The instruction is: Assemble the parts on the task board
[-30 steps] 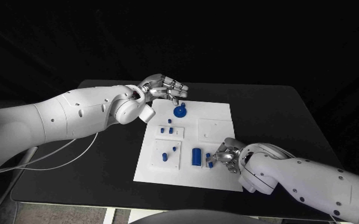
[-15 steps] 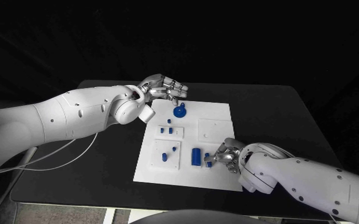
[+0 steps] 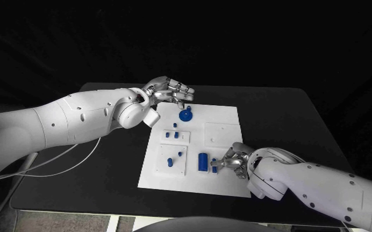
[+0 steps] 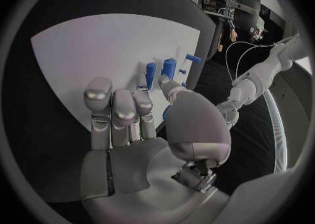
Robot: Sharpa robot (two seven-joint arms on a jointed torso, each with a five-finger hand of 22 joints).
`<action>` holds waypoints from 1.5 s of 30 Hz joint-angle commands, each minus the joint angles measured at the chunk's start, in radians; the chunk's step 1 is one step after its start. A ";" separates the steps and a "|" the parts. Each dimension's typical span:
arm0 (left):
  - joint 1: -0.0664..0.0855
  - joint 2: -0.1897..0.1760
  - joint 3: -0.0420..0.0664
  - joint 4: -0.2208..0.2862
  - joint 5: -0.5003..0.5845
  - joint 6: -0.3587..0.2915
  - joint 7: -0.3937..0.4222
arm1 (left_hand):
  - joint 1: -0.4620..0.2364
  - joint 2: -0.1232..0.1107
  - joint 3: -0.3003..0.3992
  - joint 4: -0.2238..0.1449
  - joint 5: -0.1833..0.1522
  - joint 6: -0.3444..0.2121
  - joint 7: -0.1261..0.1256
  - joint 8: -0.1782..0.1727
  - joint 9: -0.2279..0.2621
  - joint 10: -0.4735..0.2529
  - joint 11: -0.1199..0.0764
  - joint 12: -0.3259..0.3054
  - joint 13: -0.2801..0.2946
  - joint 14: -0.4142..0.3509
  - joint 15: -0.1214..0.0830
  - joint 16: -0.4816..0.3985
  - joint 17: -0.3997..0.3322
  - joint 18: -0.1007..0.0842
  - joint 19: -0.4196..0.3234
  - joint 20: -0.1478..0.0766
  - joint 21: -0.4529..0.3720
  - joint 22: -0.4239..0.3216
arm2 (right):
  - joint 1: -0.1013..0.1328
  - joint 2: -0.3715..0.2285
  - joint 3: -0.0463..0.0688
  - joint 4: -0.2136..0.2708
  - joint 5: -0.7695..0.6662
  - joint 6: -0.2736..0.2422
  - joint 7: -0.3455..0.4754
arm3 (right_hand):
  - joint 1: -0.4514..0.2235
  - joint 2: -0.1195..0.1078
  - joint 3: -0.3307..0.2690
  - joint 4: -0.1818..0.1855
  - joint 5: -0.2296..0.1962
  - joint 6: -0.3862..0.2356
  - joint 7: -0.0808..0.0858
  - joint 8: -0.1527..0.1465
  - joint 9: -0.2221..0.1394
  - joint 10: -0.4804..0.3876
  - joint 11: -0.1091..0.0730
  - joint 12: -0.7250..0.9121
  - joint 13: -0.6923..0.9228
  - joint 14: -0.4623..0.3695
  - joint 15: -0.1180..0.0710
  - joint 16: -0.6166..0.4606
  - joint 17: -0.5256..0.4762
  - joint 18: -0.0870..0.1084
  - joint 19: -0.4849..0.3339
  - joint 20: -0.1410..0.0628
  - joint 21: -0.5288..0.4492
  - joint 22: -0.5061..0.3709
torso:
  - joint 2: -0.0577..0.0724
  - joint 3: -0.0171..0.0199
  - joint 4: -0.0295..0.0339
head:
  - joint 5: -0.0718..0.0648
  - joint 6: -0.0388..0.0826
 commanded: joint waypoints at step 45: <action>0.001 -0.001 0.001 -0.001 0.007 0.009 0.012 | -0.001 0.005 -0.006 0.002 -0.005 -0.009 0.001 -0.003 0.000 0.002 0.000 -0.003 -0.001 -0.006 0.001 0.006 -0.002 -0.001 0.003 0.003 -0.003 -0.001 | -0.026 -0.049 0.002 -0.010 0.091 0.026 0.116 | 0.052 0.015 -0.304 0.034 0.129 -0.048 0.018 -0.001 0.004 -0.032 0.014 -0.030 -0.024 -0.006 0.000 -0.025 -0.002 0.005 0.047 -0.003 -0.029 0.094 | -0.001 0.0000 -0.0014 | -0.010 0.011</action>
